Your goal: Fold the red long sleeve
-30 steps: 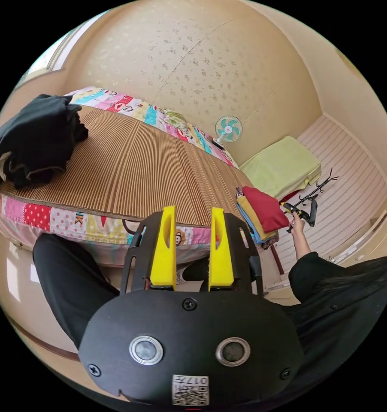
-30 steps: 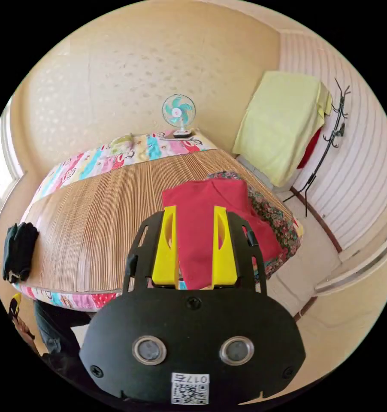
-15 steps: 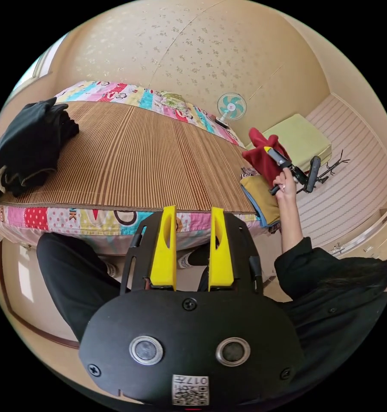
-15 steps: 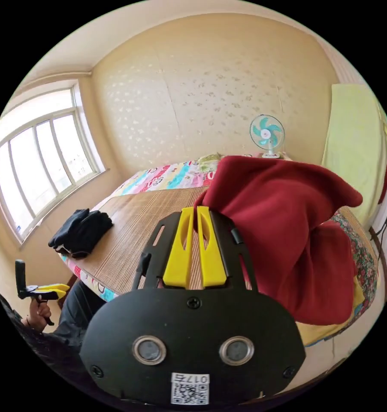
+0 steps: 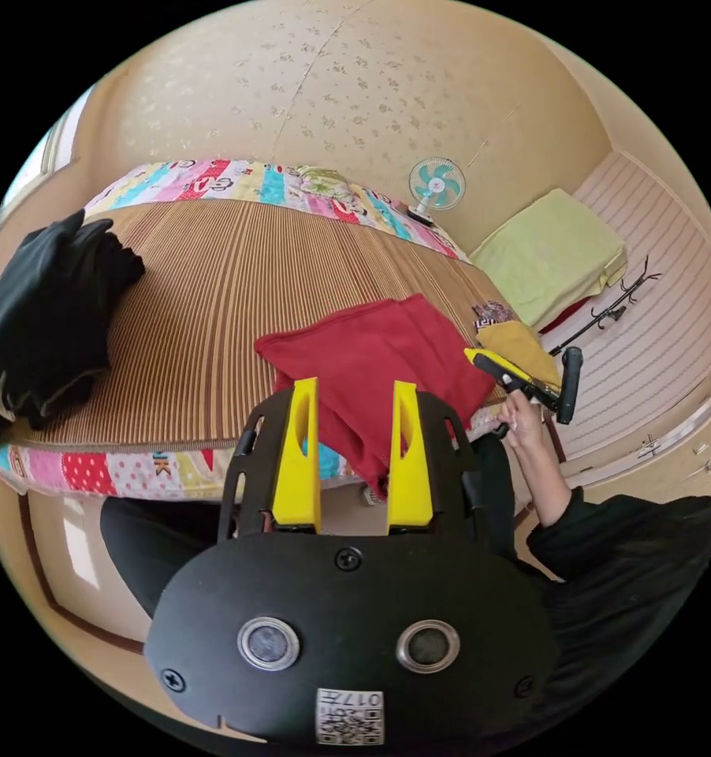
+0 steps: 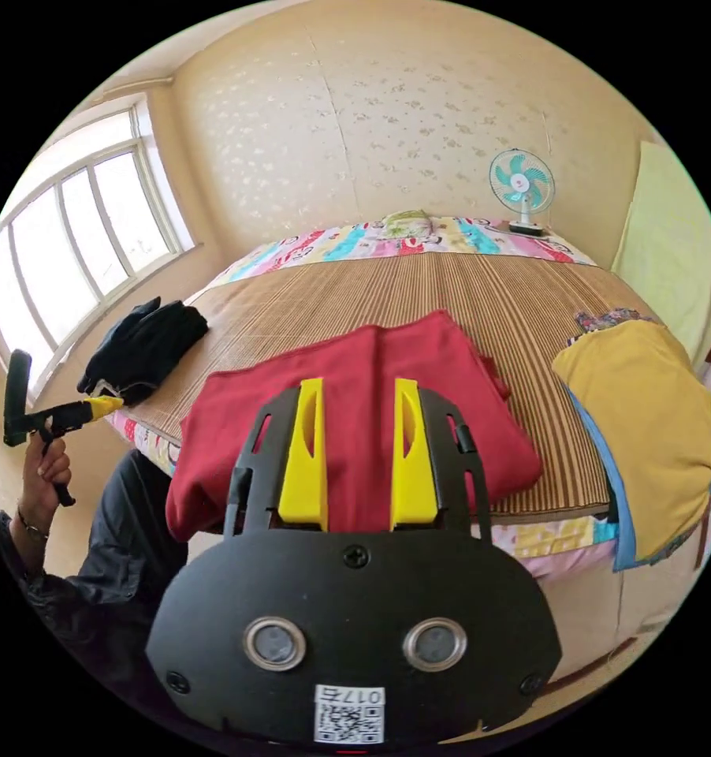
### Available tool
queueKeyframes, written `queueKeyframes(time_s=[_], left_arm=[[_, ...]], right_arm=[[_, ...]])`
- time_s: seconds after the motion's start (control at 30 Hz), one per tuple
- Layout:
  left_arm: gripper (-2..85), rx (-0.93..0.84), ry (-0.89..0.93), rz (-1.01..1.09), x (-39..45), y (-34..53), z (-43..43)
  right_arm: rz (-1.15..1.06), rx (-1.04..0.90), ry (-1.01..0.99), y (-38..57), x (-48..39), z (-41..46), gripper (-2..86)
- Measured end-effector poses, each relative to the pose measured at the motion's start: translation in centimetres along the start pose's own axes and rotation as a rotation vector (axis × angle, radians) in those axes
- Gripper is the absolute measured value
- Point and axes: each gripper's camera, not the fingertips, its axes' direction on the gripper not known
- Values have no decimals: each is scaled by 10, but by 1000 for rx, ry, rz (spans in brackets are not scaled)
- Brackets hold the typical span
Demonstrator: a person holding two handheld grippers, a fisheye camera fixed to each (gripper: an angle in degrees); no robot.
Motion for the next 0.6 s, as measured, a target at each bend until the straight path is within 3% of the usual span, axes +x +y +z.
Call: queueKeyframes(time_s=[0.03,0.07,0.1,0.23,0.37,0.4,0.5,0.6], left_arm=[[135,-4,-13,10,0,-18,11],[135,-9,-13,6,-1,-27,17],[134,-17,9,-20,-5,-42,26],[122,49,136,-104,-30,-49,22],[114,40,73,-141,-59,-28,20],[114,20,64,-163,-72,-22,23],[114,-7,77,-233,-106,-22,33],[115,-16,34,-263,-137,-44,49]], right_arm=[[8,-121,36,-12,18,30,84],[-30,-380,69,-17,32,77,64],[-72,-447,47,-16,36,89,51],[-13,-119,-294,-10,72,-49,15],[-165,260,-765,89,134,-199,6],[-155,276,-786,104,148,-212,5],[155,213,-538,166,227,-251,5],[190,201,-427,179,253,-284,4]])
